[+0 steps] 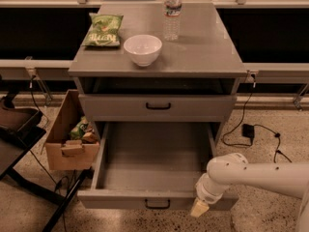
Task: Open middle drawer
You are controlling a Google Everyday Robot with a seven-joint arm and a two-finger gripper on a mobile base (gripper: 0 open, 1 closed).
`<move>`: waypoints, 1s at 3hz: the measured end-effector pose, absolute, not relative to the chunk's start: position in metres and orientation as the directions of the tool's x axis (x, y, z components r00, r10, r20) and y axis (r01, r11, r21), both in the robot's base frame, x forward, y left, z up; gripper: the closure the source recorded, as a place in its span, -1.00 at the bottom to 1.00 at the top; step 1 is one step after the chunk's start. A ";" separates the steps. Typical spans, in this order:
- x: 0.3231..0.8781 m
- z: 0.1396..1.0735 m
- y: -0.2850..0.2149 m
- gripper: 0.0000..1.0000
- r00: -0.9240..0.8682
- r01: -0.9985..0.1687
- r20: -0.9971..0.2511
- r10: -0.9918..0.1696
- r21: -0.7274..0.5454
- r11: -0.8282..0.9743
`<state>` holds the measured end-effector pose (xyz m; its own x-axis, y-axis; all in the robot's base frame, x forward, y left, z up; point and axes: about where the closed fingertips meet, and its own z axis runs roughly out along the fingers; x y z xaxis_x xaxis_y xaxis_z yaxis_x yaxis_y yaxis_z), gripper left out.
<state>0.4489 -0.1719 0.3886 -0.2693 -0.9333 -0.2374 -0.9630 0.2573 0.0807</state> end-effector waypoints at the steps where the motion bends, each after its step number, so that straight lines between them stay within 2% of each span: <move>1: 0.436 0.386 -0.172 0.26 -0.286 -0.958 -0.237 -0.929 0.092 0.271; 2: 0.436 0.389 -0.172 0.70 -0.286 -0.958 -0.237 -0.929 0.092 0.271; 3: 0.420 0.388 -0.173 1.00 -0.304 -0.952 -0.226 -0.925 0.101 0.288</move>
Offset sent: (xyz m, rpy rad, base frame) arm -0.2432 0.0041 -0.0116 -0.0806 0.1417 -0.2257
